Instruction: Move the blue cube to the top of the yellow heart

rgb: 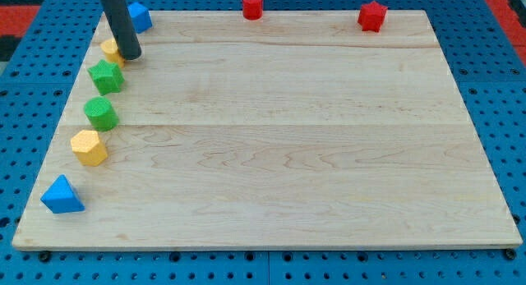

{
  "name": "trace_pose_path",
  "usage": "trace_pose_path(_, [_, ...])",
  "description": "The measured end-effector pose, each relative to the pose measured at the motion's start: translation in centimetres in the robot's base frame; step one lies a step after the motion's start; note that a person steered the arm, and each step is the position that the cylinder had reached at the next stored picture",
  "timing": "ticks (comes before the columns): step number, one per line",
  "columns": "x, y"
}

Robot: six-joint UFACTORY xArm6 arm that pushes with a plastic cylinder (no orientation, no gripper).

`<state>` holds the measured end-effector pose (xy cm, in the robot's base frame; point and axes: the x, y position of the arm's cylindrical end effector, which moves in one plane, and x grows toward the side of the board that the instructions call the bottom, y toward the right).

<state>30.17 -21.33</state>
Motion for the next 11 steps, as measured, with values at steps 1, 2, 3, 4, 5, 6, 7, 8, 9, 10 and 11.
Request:
trace_pose_path(1, [-0.1, 2.5])
trace_pose_path(2, [-2.5, 6.6])
trace_pose_path(3, [-6.7, 8.5])
trace_pose_path(4, [-11.0, 6.7])
trace_pose_path(5, [-11.1, 6.5])
trace_pose_path(6, [-11.0, 5.4])
trace_pose_path(7, [-11.0, 4.3])
trace_pose_path(8, [-11.0, 2.6])
trace_pose_path(9, [-11.0, 0.1])
trace_pose_path(10, [-11.0, -1.9])
trace_pose_path(11, [-11.0, -3.7])
